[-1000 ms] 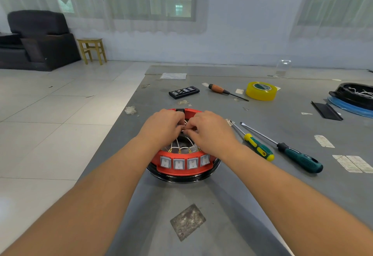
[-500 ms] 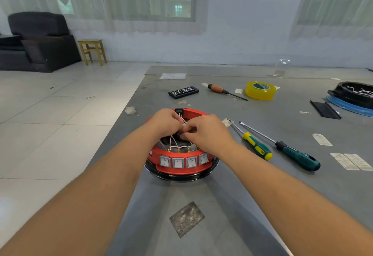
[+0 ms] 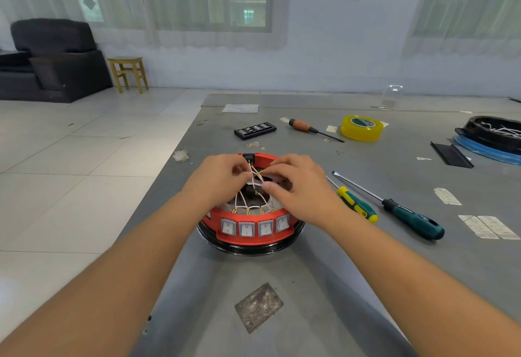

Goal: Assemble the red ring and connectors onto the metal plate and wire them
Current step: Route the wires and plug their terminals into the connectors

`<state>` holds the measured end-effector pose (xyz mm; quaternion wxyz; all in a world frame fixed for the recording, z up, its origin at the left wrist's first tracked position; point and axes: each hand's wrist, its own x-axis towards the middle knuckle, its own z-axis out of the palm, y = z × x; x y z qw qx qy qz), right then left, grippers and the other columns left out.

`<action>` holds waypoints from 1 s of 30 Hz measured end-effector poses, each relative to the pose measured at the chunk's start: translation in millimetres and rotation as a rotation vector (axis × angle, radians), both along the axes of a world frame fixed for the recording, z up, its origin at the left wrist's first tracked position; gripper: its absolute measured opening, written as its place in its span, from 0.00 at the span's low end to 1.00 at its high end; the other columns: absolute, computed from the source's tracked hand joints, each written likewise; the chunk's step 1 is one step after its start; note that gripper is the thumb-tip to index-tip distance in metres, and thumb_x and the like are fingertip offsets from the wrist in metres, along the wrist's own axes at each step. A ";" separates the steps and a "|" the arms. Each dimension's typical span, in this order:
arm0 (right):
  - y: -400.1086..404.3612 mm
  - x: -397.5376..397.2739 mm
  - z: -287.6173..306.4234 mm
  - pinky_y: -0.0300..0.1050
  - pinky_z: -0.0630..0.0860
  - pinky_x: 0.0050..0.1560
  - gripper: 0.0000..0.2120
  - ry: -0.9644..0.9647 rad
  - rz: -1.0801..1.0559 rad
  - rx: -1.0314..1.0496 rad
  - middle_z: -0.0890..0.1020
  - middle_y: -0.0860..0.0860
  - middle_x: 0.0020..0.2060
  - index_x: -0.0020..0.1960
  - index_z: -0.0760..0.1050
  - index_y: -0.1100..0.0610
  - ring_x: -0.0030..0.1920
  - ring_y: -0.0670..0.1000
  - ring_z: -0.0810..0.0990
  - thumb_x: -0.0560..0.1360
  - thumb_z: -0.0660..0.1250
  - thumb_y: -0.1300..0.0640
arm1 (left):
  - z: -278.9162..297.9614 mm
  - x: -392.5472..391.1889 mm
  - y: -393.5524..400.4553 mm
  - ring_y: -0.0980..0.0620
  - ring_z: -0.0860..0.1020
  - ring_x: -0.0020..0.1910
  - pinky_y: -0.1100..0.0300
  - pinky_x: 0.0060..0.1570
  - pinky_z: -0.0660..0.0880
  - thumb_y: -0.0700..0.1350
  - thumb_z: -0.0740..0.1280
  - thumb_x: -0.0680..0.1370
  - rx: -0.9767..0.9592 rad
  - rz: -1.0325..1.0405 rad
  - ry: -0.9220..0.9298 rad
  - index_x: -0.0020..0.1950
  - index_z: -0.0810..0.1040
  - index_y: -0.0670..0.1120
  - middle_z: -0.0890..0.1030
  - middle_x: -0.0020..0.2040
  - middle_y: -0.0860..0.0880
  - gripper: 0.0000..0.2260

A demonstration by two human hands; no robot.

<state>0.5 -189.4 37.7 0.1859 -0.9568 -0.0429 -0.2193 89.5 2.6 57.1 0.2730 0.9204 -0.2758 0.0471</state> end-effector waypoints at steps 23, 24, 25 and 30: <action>-108.8 -54.1 -16.7 0.62 0.70 0.66 0.39 0.654 -0.748 -0.121 0.70 0.56 0.68 0.70 0.70 0.46 0.70 0.62 0.68 0.71 0.55 0.21 | -66.3 -47.7 13.4 0.50 0.74 0.69 0.54 0.65 0.71 0.49 0.60 0.85 -0.678 0.267 0.293 0.83 0.60 0.55 0.75 0.74 0.50 0.26; -106.7 -53.1 -20.3 0.60 0.72 0.64 0.36 0.629 -0.726 -0.123 0.70 0.56 0.67 0.70 0.71 0.47 0.69 0.62 0.69 0.74 0.56 0.24 | -66.2 -48.3 12.5 0.50 0.74 0.68 0.55 0.65 0.70 0.48 0.60 0.84 -0.676 0.270 0.295 0.83 0.61 0.55 0.75 0.73 0.51 0.26; -102.3 -50.4 -22.1 0.59 0.73 0.63 0.33 0.609 -0.708 -0.118 0.69 0.57 0.67 0.70 0.72 0.49 0.68 0.62 0.70 0.76 0.57 0.27 | -65.9 -49.0 11.8 0.50 0.75 0.68 0.55 0.64 0.70 0.48 0.60 0.84 -0.677 0.273 0.297 0.83 0.61 0.56 0.75 0.73 0.50 0.26; -67.5 -27.1 -4.7 0.53 0.71 0.68 0.27 0.701 -0.604 0.018 0.76 0.62 0.66 0.62 0.77 0.58 0.67 0.60 0.74 0.85 0.51 0.39 | -65.3 -52.5 4.6 0.47 0.75 0.69 0.53 0.65 0.70 0.49 0.60 0.84 -0.657 0.279 0.314 0.83 0.60 0.57 0.75 0.74 0.51 0.26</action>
